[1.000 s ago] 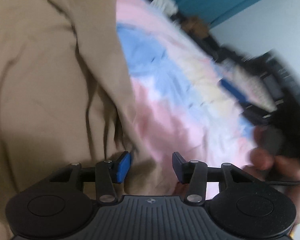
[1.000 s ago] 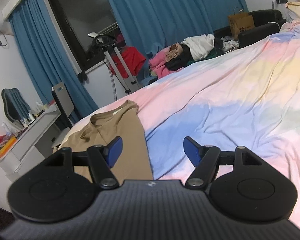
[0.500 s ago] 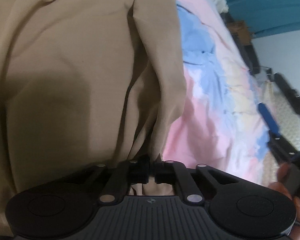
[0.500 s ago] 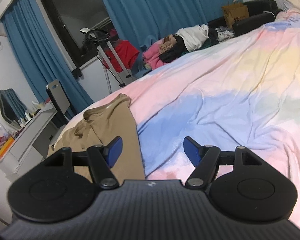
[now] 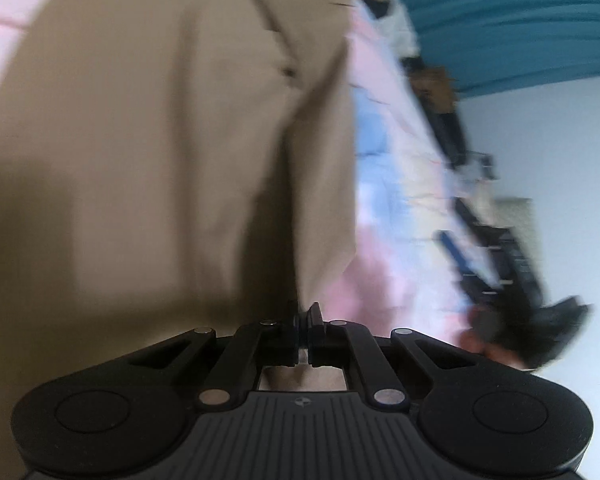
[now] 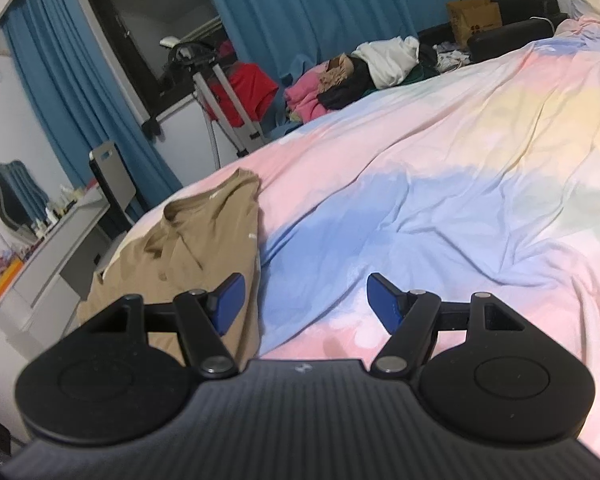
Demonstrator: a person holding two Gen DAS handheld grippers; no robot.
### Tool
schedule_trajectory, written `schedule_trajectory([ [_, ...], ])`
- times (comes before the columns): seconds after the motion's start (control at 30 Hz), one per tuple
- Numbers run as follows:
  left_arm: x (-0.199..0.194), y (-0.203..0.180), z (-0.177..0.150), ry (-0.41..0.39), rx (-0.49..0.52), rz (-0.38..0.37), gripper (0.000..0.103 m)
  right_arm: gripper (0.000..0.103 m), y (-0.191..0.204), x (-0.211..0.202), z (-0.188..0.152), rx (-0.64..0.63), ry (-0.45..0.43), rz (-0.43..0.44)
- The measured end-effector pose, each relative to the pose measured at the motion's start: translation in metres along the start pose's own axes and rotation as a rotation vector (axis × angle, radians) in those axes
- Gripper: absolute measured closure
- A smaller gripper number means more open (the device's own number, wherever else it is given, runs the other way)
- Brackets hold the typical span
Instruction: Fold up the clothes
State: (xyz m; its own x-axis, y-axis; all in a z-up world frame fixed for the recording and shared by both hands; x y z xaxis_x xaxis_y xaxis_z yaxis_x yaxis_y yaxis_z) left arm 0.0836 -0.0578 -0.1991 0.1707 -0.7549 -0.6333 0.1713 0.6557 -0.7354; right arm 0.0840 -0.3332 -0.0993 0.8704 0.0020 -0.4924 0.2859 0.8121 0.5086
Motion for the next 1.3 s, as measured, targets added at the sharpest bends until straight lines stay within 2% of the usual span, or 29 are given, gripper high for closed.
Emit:
schedule_trajectory([
  [0.07,0.005,0.020,-0.005,0.021,0.016,0.110,0.099,0.033,0.004,0.003,-0.005,-0.014,0.022,0.000],
  [0.1,0.009,0.026,-0.008,0.032,0.014,0.139,0.099,0.033,0.006,0.005,-0.008,-0.022,0.035,0.002],
  [0.2,0.008,0.023,-0.008,0.024,0.029,0.141,0.096,0.033,0.014,0.009,-0.019,-0.044,0.076,0.013],
  [0.27,0.003,0.016,-0.006,0.004,0.061,0.143,0.080,0.033,0.019,0.011,-0.027,-0.047,0.105,0.031],
  [0.33,-0.005,0.006,-0.005,-0.013,0.091,0.152,0.056,0.033,0.025,0.012,-0.034,-0.046,0.131,0.057],
  [0.4,-0.014,-0.002,-0.002,-0.028,0.114,0.169,0.045,0.033,0.032,0.011,-0.038,-0.064,0.137,0.065],
  [0.5,-0.030,-0.011,0.022,-0.081,0.114,0.172,0.036,0.033,0.042,0.009,-0.042,-0.085,0.135,0.072],
  [0.6,-0.041,-0.010,0.062,-0.158,0.073,0.172,0.021,0.033,0.050,0.012,-0.046,-0.082,0.140,0.092],
  [0.63,-0.039,-0.011,0.077,-0.185,0.058,0.181,0.021,0.033,0.053,0.014,-0.047,-0.087,0.141,0.094],
  [0.7,-0.043,-0.004,0.102,-0.227,0.036,0.194,0.021,0.033,0.058,0.018,-0.050,-0.103,0.143,0.092],
  [0.93,0.008,0.010,0.205,-0.341,-0.074,0.191,0.024,0.033,0.058,0.038,-0.059,-0.155,0.147,0.053],
  [1.07,0.053,0.014,0.233,-0.357,-0.058,0.197,0.031,0.033,0.048,0.055,-0.054,-0.106,0.152,0.039],
  [1.1,0.065,0.013,0.237,-0.359,-0.045,0.203,0.036,0.033,0.047,0.059,-0.053,-0.093,0.155,0.040],
  [1.17,0.081,0.013,0.243,-0.369,-0.008,0.233,0.053,0.033,0.044,0.066,-0.051,-0.075,0.160,0.039],
  [1.2,0.086,0.012,0.247,-0.377,0.023,0.258,0.073,0.033,0.043,0.069,-0.051,-0.069,0.162,0.037],
  [1.23,0.088,0.011,0.250,-0.382,0.057,0.285,0.098,0.033,0.043,0.071,-0.052,-0.065,0.166,0.036],
  [1.3,0.087,0.005,0.258,-0.415,0.124,0.322,0.098,0.033,0.042,0.074,-0.054,-0.057,0.176,0.040],
])
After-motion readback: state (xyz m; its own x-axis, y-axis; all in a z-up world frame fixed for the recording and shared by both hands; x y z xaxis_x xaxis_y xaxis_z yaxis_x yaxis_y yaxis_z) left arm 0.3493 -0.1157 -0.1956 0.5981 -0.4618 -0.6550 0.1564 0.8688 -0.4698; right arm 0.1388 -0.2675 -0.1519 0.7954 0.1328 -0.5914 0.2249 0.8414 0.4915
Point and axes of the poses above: each gripper's, at about its wrist camera, not at the fingertips, and x roughly the way its jaws point, y to its left, z to its top, the point moved 10 cm from there along x, roughly the way its jaws point, and after that the axes turned 6 degrees about x, right-handed, at the moved point
